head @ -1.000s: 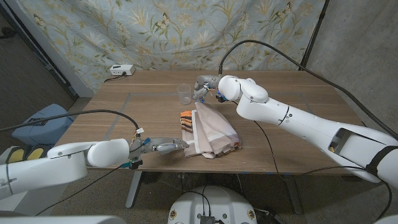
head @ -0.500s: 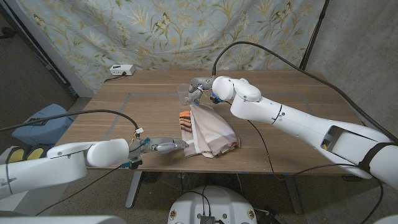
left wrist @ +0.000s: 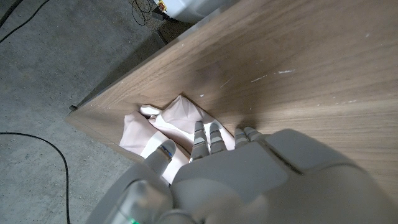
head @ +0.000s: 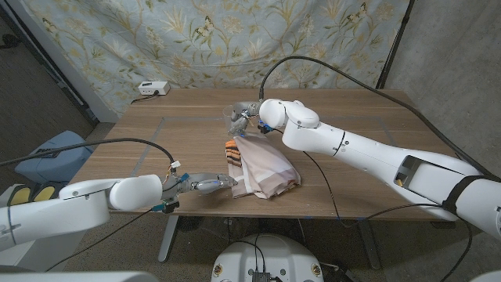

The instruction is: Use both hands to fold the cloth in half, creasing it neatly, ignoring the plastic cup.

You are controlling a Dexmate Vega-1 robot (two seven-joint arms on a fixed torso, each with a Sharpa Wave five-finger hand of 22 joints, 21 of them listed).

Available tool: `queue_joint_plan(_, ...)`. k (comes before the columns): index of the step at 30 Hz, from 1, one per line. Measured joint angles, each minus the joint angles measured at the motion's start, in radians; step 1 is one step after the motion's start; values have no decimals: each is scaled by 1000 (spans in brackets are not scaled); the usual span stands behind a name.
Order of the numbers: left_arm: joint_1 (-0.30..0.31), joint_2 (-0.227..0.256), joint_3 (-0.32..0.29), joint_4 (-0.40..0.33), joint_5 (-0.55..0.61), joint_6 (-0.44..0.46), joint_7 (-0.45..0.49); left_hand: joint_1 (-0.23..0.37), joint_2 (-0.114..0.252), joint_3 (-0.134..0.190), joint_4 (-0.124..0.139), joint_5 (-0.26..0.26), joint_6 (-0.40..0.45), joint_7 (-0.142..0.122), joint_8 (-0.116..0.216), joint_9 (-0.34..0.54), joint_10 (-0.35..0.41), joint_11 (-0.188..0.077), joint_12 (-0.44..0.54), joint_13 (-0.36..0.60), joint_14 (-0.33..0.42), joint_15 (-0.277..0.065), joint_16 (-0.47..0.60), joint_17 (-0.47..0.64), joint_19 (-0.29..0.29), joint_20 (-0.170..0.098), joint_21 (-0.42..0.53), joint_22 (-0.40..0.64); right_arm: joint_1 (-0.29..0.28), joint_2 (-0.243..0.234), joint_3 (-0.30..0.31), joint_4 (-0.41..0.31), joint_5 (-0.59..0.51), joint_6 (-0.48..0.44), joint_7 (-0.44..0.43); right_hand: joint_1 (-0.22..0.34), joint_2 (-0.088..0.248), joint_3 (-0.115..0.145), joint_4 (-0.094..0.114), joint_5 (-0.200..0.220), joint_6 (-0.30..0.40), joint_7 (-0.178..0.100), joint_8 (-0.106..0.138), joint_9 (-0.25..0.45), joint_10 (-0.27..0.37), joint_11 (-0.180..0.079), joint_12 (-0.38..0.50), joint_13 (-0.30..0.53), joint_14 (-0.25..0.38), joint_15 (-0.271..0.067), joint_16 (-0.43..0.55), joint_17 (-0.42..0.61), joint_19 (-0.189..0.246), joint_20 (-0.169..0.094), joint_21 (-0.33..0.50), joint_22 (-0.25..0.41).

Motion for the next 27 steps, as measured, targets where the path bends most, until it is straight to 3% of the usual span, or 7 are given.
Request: queue_joint_plan(27, 1, -3, 2, 10, -15, -10, 1, 4, 4, 0, 0, 0, 0, 0, 0, 0, 0, 0, 0, 0, 0, 0, 0, 0, 2, 2, 0, 0, 53, 129, -71, 208, 74, 42, -10, 5, 5, -14, 3, -4, 2, 2, -2, 2, 0, 0, -4, -1, 12, -5, -11, 10, 6, -5, 8, 0)
